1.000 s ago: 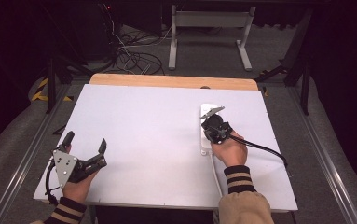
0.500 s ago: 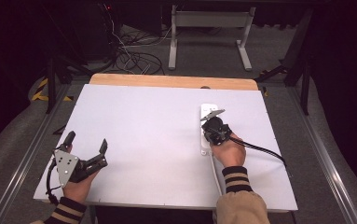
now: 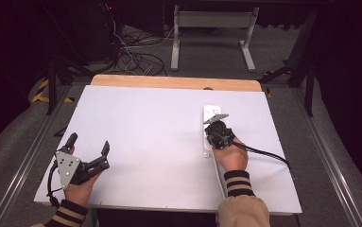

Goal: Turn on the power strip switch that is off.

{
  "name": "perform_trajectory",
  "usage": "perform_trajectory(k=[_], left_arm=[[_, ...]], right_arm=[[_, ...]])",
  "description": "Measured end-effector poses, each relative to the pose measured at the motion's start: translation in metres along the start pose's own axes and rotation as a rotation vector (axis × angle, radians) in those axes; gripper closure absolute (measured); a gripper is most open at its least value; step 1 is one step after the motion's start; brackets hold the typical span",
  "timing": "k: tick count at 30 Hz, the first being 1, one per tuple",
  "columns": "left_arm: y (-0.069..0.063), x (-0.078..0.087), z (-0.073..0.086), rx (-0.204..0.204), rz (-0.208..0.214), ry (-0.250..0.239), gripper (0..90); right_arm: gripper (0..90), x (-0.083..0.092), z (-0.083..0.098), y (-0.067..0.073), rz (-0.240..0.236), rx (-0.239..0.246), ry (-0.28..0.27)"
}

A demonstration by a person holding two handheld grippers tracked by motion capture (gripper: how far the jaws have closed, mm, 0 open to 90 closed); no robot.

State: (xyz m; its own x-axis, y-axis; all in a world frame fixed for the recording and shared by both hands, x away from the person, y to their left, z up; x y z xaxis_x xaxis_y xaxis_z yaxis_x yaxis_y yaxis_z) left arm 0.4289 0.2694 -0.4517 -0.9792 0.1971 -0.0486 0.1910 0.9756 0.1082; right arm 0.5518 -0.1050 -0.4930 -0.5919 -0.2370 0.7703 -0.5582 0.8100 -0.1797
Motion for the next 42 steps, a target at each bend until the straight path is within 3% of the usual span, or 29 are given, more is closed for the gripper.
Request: perform_trajectory(k=[12,25,42], left_arm=[[-0.0002,0.0,0.0001,-0.005,0.0,0.002,1.8],[-0.0001,0.0001,-0.0002,-0.002,-0.001,0.0,1.9],[-0.0003,0.0001,0.0001,-0.002,0.0,0.002,1.9]], right_arm=[[90.0,-0.0005,0.0029,-0.0009,-0.012,-0.044,-0.026],[90.0,-0.001,0.0053,0.0017,0.019,-0.047,-0.041],[90.0,-0.001,0.005,0.0019,0.022,-0.046,-0.039]])
Point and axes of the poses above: each handheld gripper's, and its own axes: x roughly backward along the jaws, z roughly out of its underside, y roughly to its left, the point moved 6 cm from there along -x, roughly forward along the jaws, and after that the axes turned 1 degree about z, right-handed, at the moved point
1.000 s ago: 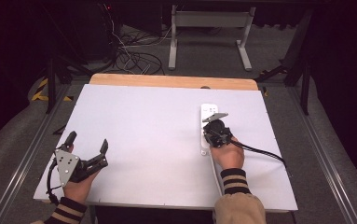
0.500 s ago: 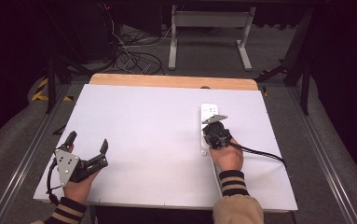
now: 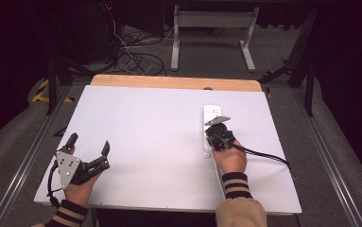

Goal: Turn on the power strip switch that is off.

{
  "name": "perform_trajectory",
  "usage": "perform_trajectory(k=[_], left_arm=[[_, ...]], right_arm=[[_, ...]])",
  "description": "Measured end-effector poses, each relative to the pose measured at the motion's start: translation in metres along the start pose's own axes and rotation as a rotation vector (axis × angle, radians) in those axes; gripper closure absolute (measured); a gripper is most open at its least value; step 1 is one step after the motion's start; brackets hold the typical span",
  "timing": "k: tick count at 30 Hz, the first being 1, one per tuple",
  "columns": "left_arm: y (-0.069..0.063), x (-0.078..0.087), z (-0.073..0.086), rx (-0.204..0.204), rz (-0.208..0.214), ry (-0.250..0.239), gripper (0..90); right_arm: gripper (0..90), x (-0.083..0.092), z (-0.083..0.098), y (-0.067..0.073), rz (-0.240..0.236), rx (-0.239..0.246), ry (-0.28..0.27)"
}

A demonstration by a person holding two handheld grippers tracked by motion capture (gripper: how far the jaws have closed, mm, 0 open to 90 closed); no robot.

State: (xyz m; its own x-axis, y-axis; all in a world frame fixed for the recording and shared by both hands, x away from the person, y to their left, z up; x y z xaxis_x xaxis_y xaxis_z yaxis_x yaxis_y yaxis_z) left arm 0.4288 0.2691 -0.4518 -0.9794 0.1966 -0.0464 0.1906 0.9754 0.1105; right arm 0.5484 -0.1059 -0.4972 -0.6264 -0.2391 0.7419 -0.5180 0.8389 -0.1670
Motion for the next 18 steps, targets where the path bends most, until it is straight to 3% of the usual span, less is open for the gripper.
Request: perform_trajectory(k=[18], left_arm=[[-0.0012,-0.0004,0.0002,-0.004,0.001,0.001,2.0]], right_arm=[[90.0,0.0001,0.0006,0.0005,0.004,-0.003,-0.006]])
Point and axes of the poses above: each handheld gripper's, and its own axes: x roughly backward along the jaws, z roughly out of its underside, y roughly to its left, the point moved 6 cm from there along -x, roughly forward along the jaws, and after that the axes turned 1 degree about z, right-handed, at the moved point
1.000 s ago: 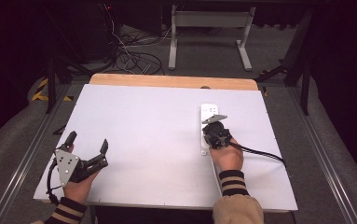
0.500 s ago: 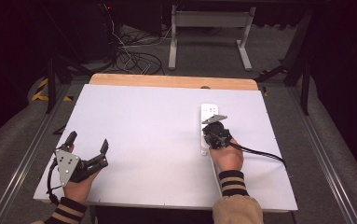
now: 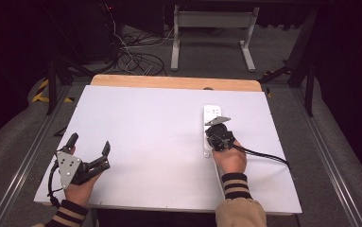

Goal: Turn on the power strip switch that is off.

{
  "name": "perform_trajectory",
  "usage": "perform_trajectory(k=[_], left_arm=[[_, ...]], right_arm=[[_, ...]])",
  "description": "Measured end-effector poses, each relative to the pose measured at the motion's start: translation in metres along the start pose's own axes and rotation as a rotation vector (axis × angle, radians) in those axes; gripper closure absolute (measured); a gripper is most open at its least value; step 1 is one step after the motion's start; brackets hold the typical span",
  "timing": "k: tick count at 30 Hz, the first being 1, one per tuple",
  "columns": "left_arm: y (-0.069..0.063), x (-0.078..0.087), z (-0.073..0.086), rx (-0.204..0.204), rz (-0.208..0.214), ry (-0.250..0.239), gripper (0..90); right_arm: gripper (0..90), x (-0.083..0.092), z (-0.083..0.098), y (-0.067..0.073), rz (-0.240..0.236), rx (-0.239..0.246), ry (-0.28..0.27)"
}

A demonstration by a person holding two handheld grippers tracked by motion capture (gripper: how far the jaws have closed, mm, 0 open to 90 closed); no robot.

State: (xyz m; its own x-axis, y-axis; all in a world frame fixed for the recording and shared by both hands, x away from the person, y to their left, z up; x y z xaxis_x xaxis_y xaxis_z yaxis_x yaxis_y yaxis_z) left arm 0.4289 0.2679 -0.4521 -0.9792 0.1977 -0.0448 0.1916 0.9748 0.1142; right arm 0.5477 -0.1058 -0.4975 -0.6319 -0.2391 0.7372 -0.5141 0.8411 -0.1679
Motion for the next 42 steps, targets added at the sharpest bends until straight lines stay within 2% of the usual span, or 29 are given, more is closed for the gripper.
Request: perform_trajectory(k=[23,25,27,34,37,42], left_arm=[[0.001,0.0,0.0,0.012,-0.001,0.002,2.0],[0.002,0.001,0.0,0.017,-0.002,0.002,2.0],[0.003,0.0,0.0,0.017,-0.004,0.0,2.0],[0.001,0.0,0.001,0.019,0.004,0.004,2.0],[0.002,-0.001,0.001,0.024,0.001,0.007,2.0],[0.003,-0.001,0.002,0.028,0.0,0.01,2.0]], right_arm=[[90.0,0.0,0.0,-0.001,-0.006,-0.003,0.002],[90.0,-0.001,0.0,0.0,0.008,0.006,-0.025],[90.0,-0.002,0.0,0.0,0.007,-0.009,-0.043],[90.0,0.001,-0.001,-0.002,0.007,0.004,-0.041],[90.0,0.003,-0.001,-0.003,0.007,0.005,-0.058],[90.0,0.017,-0.006,-0.011,-0.004,-0.019,-0.167]])
Point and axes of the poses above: each handheld gripper's, and its own axes: x roughly backward along the jaws, z roughly out of its underside, y roughly to its left, the point moved 6 cm from there along -x, roughly forward along the jaws, and after that the axes turned 1 degree about z, right-handed, at the moved point
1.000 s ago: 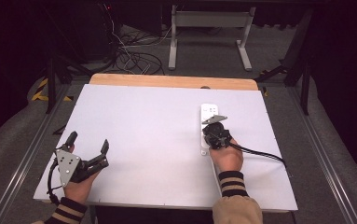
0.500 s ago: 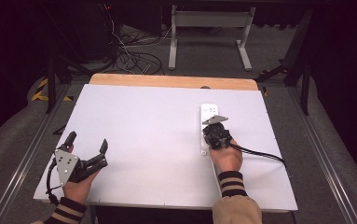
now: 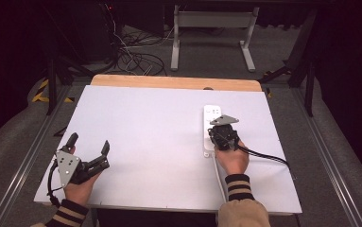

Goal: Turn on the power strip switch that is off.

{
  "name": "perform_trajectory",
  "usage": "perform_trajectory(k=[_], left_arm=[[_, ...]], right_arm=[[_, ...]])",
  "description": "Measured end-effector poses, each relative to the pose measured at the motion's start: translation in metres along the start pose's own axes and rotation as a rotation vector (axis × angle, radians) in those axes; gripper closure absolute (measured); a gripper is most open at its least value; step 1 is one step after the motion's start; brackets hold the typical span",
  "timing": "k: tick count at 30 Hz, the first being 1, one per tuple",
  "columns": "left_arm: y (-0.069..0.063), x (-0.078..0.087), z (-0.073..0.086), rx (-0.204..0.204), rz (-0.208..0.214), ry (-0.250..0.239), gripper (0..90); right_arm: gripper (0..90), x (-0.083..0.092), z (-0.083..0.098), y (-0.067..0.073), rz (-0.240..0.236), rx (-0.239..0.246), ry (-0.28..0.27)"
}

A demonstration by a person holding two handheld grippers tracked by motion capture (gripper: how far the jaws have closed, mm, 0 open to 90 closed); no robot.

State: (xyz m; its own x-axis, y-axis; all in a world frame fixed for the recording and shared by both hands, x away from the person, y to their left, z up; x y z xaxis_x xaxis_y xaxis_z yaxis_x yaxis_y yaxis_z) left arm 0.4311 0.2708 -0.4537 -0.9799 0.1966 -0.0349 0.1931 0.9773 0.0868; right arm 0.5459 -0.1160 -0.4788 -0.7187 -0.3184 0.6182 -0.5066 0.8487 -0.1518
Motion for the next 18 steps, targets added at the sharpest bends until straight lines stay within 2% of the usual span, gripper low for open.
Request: perform_trajectory(k=[1,2,3,4,5,6,7,8,9,10,11,14,18], left_arm=[[0.0,0.0,0.0,-0.001,-0.001,-0.002,2.0],[0.0,0.0,0.0,-0.001,-0.001,-0.002,2.0],[0.0,0.0,0.0,-0.001,-0.003,-0.003,2.0],[0.0,0.001,0.0,0.003,-0.003,-0.005,2.0],[0.0,0.001,0.0,0.007,-0.002,-0.005,2.0],[0.001,0.001,0.0,0.005,-0.004,-0.003,2.0],[0.001,0.001,0.0,0.005,-0.004,-0.003,2.0],[0.001,0.001,0.0,0.005,-0.006,-0.002,2.0],[0.001,0.001,0.0,0.007,-0.008,-0.003,2.0],[0.001,0.001,0.0,0.008,-0.01,-0.003,2.0],[0.001,0.001,0.0,0.007,-0.011,-0.004,2.0],[0.0,0.0,0.0,0.003,-0.01,-0.004,2.0],[0.001,0.0,-0.001,0.007,-0.012,-0.004,2.0]], right_arm=[[90.0,0.004,-0.002,-0.002,-0.004,-0.01,-0.029],[90.0,0.004,-0.002,-0.002,-0.004,-0.01,-0.029],[90.0,0.014,-0.007,-0.005,-0.015,-0.025,-0.11],[90.0,0.014,-0.007,-0.005,-0.015,-0.025,-0.11],[90.0,0.027,-0.012,-0.007,-0.021,-0.03,-0.194],[90.0,0.034,-0.014,-0.009,-0.016,-0.031,-0.242],[90.0,0.042,-0.015,-0.011,-0.017,-0.033,-0.27],[90.0,0.042,-0.015,-0.011,-0.017,-0.033,-0.27],[90.0,0.056,-0.017,-0.015,-0.009,-0.053,-0.337],[90.0,0.062,-0.017,-0.018,-0.01,-0.064,-0.363],[90.0,0.062,-0.017,-0.018,-0.01,-0.064,-0.363],[90.0,0.079,-0.016,-0.024,-0.003,-0.072,-0.432],[90.0,0.105,-0.009,-0.032,0.006,-0.091,-0.563]])
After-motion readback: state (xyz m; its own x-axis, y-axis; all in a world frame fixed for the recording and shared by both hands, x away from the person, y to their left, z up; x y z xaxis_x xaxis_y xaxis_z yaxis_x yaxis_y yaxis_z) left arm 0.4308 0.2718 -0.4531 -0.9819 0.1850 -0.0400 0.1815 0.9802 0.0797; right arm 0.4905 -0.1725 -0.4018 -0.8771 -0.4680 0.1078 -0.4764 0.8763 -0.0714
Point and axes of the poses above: each handheld gripper's, and its own axes: x roughly backward along the jaws, z roughly out of its underside, y roughly to its left, the point moved 6 cm from there along -x, roughly forward along the jaws, and after that the axes turned 1 degree about z, right-handed, at the moved point
